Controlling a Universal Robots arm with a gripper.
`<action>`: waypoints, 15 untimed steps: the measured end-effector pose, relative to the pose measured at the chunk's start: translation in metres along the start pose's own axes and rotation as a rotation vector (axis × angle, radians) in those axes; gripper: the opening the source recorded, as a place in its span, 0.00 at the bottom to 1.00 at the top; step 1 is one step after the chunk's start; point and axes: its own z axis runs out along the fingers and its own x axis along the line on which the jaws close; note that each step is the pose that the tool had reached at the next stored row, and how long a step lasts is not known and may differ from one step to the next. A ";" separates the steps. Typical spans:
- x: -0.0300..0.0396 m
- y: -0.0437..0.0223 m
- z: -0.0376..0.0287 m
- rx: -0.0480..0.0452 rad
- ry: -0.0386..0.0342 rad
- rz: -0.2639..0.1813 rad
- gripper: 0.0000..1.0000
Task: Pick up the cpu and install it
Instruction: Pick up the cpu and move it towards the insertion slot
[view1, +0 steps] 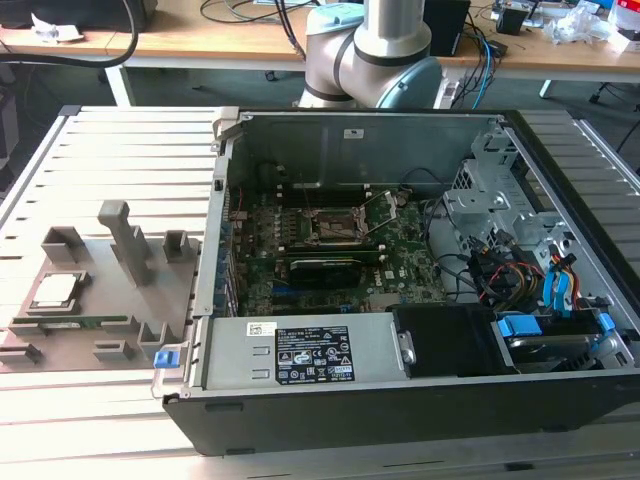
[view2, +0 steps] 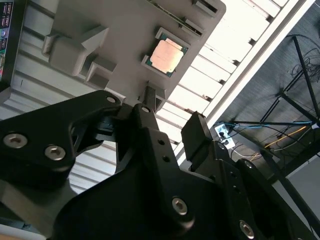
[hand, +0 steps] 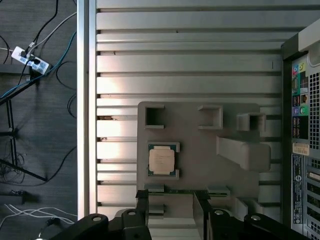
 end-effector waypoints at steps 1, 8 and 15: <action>0.0000 0.0000 0.0001 0.0001 0.0000 0.000 0.48; -0.0002 0.0000 0.0071 -0.0001 0.0000 0.000 0.48; -0.0003 -0.0001 0.0129 0.0001 0.0001 0.000 0.48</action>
